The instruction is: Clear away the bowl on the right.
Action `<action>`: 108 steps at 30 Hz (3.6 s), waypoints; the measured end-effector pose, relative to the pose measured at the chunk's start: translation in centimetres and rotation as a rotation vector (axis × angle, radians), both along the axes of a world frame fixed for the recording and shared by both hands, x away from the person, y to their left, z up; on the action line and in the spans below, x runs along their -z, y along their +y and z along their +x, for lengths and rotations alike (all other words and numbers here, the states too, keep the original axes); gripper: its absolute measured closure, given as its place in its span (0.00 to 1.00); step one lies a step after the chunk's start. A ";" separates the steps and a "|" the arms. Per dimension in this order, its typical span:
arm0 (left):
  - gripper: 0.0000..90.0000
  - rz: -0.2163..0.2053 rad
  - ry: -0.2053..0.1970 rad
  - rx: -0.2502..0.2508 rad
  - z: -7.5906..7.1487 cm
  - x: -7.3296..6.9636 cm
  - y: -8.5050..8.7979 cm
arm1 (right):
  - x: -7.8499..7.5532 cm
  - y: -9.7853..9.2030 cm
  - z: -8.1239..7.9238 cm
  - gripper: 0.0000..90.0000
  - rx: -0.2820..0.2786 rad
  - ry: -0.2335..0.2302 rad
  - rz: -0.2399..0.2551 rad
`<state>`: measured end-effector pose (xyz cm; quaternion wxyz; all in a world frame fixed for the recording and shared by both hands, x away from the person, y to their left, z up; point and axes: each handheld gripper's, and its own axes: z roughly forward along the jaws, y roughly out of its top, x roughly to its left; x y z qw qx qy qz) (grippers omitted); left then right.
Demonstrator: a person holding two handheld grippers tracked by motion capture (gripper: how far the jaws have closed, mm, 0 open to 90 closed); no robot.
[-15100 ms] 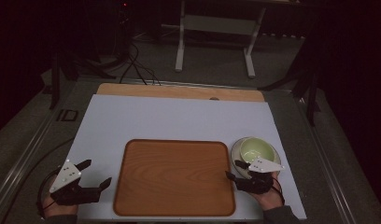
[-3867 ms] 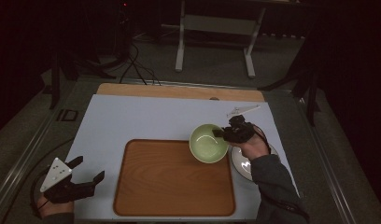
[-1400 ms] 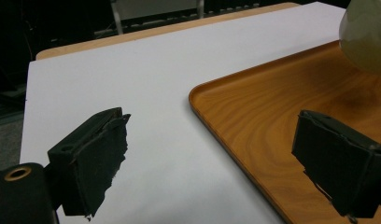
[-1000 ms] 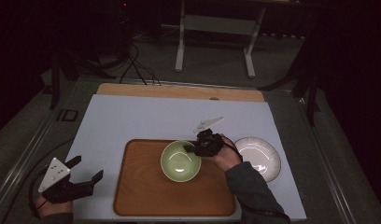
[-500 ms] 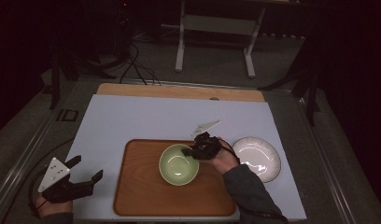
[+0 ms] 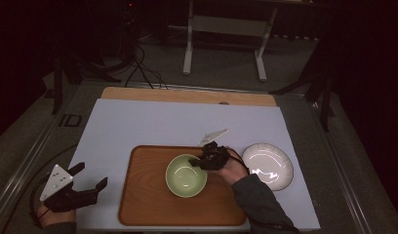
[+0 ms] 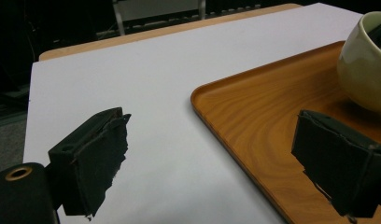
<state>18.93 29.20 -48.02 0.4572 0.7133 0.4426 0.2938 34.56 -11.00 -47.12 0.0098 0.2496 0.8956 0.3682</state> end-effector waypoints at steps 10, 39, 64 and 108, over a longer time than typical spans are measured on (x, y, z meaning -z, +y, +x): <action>0.12 -0.001 -0.001 0.000 0.0 0.0 0.0 | 0.9 0.2 -0.3 0.92 -0.005 0.017 -0.012; 0.12 0.002 0.001 -0.001 0.0 0.0 0.0 | 2.3 0.7 -0.5 0.92 -0.005 0.036 -0.070; 0.12 0.001 0.004 -0.007 0.0 0.0 0.0 | 0.6 -1.1 -0.1 0.73 0.021 -0.007 0.006; 0.12 0.003 0.002 -0.014 0.0 0.0 0.0 | -1.2 -16.7 -3.7 0.48 0.285 -0.201 0.211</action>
